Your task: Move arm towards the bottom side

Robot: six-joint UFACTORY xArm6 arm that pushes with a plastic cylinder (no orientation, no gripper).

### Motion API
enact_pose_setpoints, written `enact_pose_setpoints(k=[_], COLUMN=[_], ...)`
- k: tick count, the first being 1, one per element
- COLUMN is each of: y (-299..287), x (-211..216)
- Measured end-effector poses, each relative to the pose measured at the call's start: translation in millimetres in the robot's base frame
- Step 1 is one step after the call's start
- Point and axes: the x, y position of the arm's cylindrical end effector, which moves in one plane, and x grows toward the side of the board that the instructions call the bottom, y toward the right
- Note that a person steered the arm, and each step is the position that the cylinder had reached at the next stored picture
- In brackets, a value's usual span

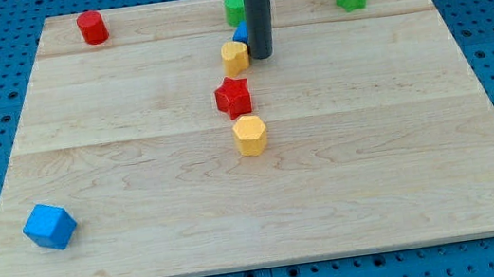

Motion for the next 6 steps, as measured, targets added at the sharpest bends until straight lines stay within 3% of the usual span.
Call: enact_pose_setpoints(k=[3,4,5,6], y=[-5,48,56,2], x=[-14,22,114,177])
